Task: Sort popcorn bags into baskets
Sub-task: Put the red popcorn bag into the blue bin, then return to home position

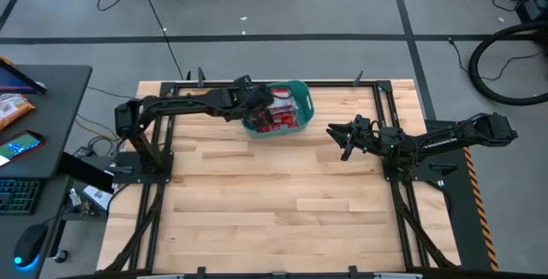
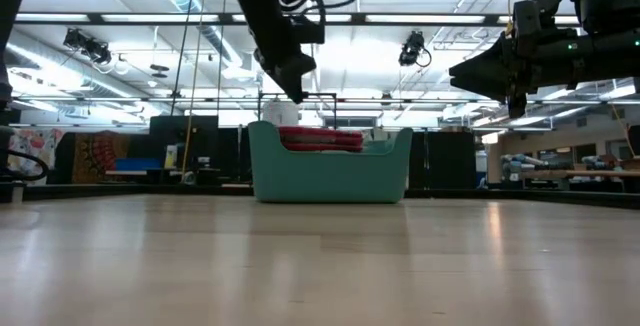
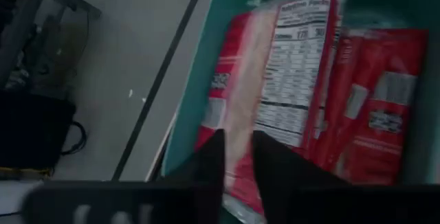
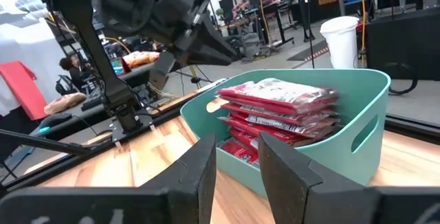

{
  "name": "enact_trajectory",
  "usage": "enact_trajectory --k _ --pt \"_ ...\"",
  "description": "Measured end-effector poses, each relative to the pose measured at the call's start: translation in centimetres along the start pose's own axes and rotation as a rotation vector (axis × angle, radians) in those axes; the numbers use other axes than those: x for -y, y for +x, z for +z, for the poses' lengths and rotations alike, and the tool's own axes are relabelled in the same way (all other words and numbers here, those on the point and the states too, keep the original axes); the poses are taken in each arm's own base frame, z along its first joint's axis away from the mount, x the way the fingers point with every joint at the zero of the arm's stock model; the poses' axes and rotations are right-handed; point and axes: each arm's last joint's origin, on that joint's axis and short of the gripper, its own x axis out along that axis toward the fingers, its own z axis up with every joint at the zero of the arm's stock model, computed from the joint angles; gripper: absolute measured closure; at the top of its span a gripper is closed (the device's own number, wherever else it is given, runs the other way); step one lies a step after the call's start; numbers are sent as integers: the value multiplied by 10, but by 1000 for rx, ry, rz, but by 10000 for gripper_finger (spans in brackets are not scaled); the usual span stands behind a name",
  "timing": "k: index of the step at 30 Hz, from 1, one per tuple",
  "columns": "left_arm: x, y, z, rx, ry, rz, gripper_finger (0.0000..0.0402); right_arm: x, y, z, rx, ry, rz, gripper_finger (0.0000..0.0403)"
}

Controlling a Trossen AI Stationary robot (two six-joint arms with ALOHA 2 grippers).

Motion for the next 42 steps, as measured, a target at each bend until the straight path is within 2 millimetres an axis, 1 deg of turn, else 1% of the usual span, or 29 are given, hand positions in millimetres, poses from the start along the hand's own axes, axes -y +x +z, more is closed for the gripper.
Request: enact_trajectory --k 2,5,7,9,10,12,13,17,20,23,26,29,32,35,39,42 --pt "2 -7 0 1 13 -10 297 0 0 0 0 0 0 288" --pt "-2 -30 8 67 2 -41 251 0 0 0 -1 0 0 288" --pt "-6 -48 10 128 -6 -153 233 0 0 0 -1 0 0 288" --pt "-7 -63 10 188 -12 -291 227 0 0 0 -1 0 0 288" --pt "-8 -69 7 211 -15 -342 228 0 0 0 -1 0 0 288" --pt "-6 -79 -1 258 -18 -382 234 0 0 0 0 0 0 288" --pt "-5 -82 -9 266 -14 -387 239 0 0 0 0 0 0 288" --pt "3 -87 -46 278 -28 -410 259 0 0 -1 -5 -2 -1 288" --pt "4 -90 -72 325 -100 -421 270 0 0 -1 -6 -3 -2 288" --pt "7 -92 -96 378 -164 -439 278 0 0 -1 -6 -3 -2 288" --pt "10 -95 -115 421 -211 -462 282 0 0 -1 -7 -3 -2 288" --pt "12 -98 -129 467 -245 -469 283 0 0 -1 -5 -2 -1 288" --pt "12 -101 -137 510 -273 -474 283 0 0 -1 -4 -2 -1 288" --pt "12 -104 -144 532 -278 -471 283 0 0 -1 -10 -4 -2 288" --pt "12 -109 -147 574 -290 -479 283 0 0 -1 -7 -3 -1 288" --pt "19 -109 -154 578 -272 -496 283 0 -2 -1 -13 -5 2 288"
